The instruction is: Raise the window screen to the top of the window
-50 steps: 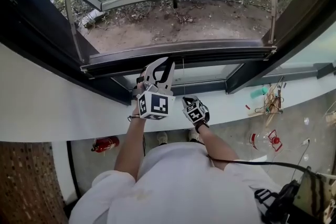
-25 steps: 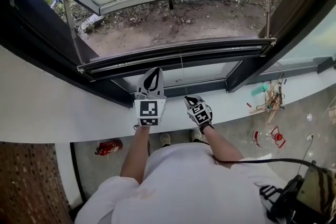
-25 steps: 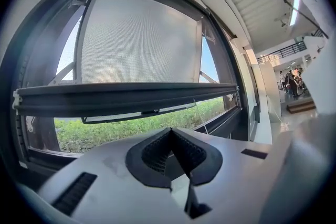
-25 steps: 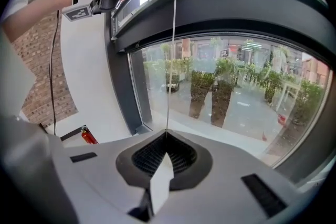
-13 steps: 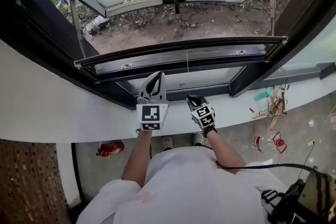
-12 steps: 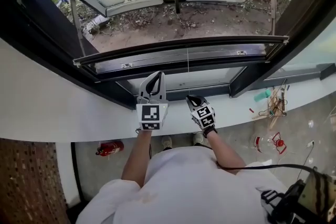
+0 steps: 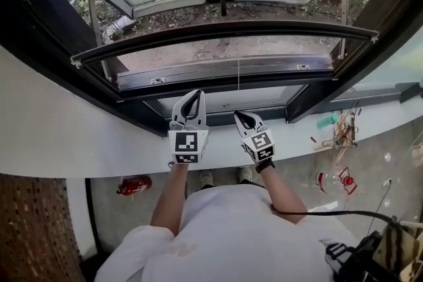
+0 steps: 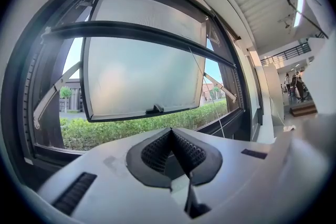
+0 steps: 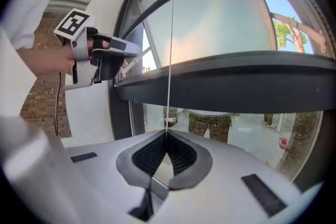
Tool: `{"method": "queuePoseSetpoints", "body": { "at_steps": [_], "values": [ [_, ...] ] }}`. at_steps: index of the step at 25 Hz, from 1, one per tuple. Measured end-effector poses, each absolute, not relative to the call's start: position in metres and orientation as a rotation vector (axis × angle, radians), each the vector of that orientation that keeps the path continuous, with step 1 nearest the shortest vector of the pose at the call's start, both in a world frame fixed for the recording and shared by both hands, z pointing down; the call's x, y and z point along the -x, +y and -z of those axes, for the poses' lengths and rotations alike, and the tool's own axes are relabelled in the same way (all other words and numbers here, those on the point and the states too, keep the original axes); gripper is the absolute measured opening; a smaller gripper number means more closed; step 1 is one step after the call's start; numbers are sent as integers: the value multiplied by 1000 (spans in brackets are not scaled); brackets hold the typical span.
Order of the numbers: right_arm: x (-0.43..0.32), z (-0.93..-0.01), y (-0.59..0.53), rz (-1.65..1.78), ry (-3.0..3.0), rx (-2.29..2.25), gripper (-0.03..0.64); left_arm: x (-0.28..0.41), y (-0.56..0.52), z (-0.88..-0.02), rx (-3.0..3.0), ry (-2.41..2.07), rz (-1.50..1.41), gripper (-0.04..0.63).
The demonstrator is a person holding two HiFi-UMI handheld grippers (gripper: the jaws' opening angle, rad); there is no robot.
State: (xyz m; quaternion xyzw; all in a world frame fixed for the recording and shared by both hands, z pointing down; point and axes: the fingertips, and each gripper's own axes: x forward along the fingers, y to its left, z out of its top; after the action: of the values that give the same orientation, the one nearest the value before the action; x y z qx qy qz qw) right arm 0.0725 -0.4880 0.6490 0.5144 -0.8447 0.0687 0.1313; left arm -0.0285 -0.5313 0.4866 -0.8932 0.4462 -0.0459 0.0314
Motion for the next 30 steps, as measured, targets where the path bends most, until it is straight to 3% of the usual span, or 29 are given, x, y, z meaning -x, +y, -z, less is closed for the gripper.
{"method": "queuePoseSetpoints", "body": {
  "at_steps": [30],
  "values": [
    [-61,-476,-476,178,-2741,-1636,3,13,-516,-464,2779,1313,55,2]
  ]
}}
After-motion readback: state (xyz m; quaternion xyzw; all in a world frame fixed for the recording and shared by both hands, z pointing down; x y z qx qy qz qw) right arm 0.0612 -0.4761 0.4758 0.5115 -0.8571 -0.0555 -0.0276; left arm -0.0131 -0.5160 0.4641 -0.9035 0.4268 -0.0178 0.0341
